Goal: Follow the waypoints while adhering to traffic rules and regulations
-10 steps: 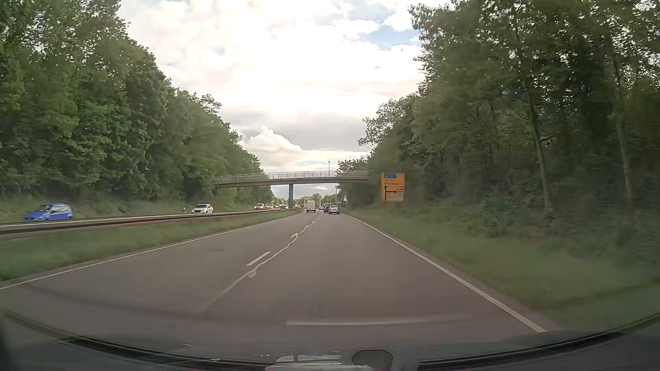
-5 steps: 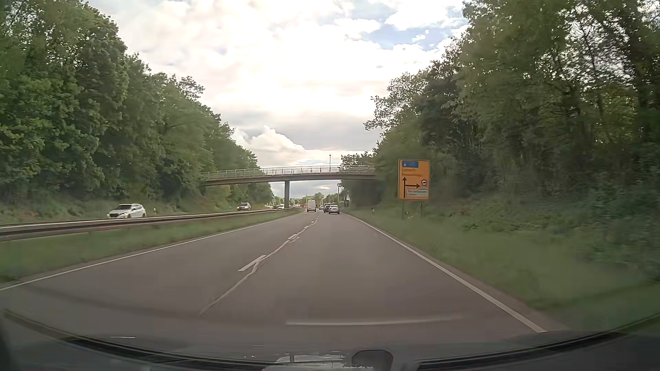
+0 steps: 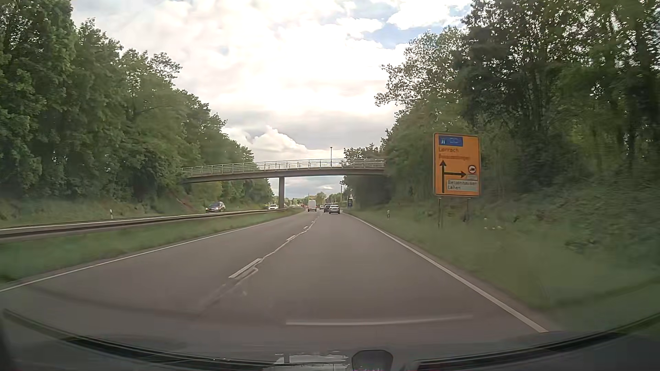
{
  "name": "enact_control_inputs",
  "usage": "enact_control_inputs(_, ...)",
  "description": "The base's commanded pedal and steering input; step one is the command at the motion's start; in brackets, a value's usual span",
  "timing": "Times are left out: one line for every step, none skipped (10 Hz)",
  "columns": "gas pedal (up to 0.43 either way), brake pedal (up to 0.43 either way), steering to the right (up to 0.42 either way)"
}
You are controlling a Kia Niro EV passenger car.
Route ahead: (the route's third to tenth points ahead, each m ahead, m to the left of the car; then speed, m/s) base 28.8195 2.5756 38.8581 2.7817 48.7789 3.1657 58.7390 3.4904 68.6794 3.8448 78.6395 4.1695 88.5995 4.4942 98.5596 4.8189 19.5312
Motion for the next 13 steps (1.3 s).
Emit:
enact_control_inputs(0.087, 0.0, -0.001)
enact_control_inputs(0.087, 0.0, -0.001)
enact_control_inputs(0.087, 0.0, -0.001)
enact_control_inputs(0.098, 0.0, -0.001)
enact_control_inputs(0.098, 0.0, -0.001)
enact_control_inputs(0.11, 0.0, -0.001)
enact_control_inputs(0.11, 0.0, -0.001)
enact_control_inputs(0.11, 0.0, -0.001)
enact_control_inputs(0.11, 0.0, -0.001)
enact_control_inputs(0.11, 0.0, -0.001)
enact_control_inputs(0.11, 0.0, -0.001)
enact_control_inputs(0.11, 0.0, -0.001)
enact_control_inputs(0.11, 0.0, -0.001)
